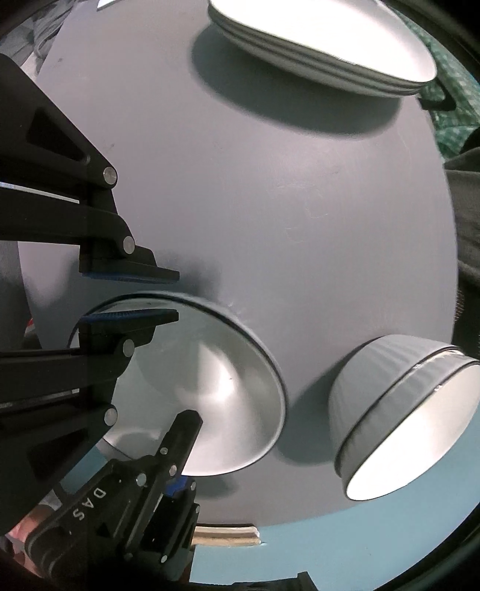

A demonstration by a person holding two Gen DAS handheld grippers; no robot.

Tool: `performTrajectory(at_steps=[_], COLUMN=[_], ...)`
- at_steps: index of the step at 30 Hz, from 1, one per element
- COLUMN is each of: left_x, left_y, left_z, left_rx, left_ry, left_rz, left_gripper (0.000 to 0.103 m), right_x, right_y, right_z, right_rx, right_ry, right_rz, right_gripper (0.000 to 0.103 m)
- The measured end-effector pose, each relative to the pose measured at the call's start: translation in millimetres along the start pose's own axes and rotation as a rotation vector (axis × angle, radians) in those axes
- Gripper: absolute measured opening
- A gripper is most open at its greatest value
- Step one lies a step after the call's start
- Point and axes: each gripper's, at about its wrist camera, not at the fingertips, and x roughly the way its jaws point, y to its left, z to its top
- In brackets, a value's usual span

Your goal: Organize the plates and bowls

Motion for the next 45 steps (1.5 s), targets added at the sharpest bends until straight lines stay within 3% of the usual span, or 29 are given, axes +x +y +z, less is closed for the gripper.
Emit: performTrajectory(at_steps=[10,23,28,45], left_x=[10,0,-5,-67], left_y=[-8,-14,-28,-53], left_z=[1,8,2,55], left_rx=[-0.046,-0.034,-0.014,0.048], left_ry=[0.006,0.025,0.006,-0.099], left_rz=[-0.041,-0.048,-0.048,-0.073], left_gripper=[0.013,0.012,0.012,0.012], right_x=[8,-3,-19,-87], right_y=[-2,-8,-9,-10], right_z=[6,5,5,36], right_rx=[0.026,0.034,0.049,0.067], right_ry=[-0.003,-0.01,-0.021,-0.124], right_rz=[0.023,0.013,0.023,0.009], right_gripper=[0.009,0.007,0.007,0.007])
